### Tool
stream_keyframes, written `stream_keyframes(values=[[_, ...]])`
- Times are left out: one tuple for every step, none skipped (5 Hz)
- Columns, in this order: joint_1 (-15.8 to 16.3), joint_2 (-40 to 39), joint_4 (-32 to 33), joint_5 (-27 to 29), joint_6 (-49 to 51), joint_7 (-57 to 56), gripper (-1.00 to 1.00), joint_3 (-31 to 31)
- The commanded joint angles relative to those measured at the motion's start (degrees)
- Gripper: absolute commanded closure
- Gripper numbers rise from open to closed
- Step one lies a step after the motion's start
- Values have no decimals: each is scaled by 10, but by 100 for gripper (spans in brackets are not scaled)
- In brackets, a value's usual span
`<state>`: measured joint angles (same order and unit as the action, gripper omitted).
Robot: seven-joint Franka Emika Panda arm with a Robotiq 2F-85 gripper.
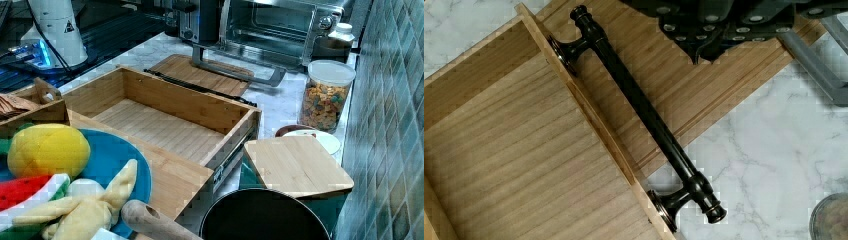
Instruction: Close the drawer.
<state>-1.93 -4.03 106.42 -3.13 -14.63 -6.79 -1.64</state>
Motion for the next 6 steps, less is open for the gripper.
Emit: stream_keyframes(values=[[-3, 0, 0, -4, 0, 0, 100, -3], [17, -13, 10, -33, -17, 6, 100, 14], [12, -33, 24, 5, -45, -78, 100, 16], [15, -46, 57, -15, -106, -98, 100, 20], [21, -75, 50, -18, -108, -95, 100, 21], [22, -87, 71, -29, -151, -108, 100, 22]])
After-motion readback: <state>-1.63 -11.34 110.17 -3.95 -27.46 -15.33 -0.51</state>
